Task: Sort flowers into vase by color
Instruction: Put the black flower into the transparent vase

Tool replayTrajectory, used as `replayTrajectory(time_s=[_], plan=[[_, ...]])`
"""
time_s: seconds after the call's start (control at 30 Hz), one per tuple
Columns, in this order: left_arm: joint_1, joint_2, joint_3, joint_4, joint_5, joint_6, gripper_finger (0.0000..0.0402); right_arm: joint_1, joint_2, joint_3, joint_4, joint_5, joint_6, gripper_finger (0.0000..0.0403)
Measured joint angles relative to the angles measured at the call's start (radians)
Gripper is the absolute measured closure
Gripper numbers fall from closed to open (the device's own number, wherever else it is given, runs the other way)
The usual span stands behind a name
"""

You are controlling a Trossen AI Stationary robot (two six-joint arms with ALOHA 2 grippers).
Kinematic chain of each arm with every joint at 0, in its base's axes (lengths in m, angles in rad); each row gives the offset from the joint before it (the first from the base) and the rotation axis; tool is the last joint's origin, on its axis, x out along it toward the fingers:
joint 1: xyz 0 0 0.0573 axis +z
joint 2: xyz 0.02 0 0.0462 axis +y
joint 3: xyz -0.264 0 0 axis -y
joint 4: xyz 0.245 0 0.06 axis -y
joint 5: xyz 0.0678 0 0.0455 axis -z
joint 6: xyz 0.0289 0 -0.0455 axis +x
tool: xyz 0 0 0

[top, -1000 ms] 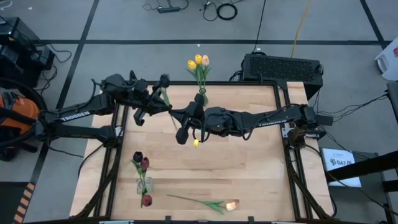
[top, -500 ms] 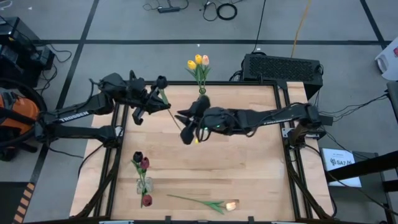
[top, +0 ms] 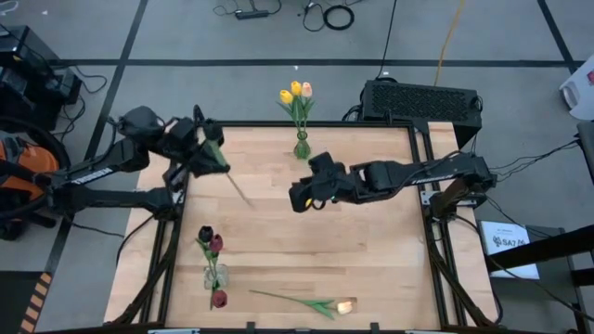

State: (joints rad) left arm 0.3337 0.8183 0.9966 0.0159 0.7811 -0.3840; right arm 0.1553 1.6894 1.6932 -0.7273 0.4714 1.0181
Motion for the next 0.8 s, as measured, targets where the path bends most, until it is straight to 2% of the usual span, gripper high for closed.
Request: replayTrajectory(time_s=[0.13, 0.23, 0.53, 0.7, 0.8], plan=[[-0.147, -0.006, 0.000, 0.001, -0.063, 0.017, 0.0388, 0.004, 0.026, 0.000, -0.035, -0.006, 0.049, 0.0275], [-0.255, 0.004, 0.000, 0.001, -0.146, 0.051, 0.0388, 0.004, 0.040, 0.000, -0.017, -0.006, 0.043, 0.0275], [-0.492, 0.074, 0.003, 0.018, -0.294, 0.052, 0.0388, 0.004, 0.058, -0.001, 0.026, -0.006, 0.039, 0.0275], [-0.648, 0.153, 0.090, 0.007, -0.386, 0.089, 0.0388, 0.004, 0.058, -0.001, 0.028, -0.006, 0.040, 0.0275], [-0.732, 0.213, 0.176, -0.057, -0.451, 0.117, 0.0388, 0.004, 0.058, -0.001, 0.029, -0.006, 0.040, 0.0275]])
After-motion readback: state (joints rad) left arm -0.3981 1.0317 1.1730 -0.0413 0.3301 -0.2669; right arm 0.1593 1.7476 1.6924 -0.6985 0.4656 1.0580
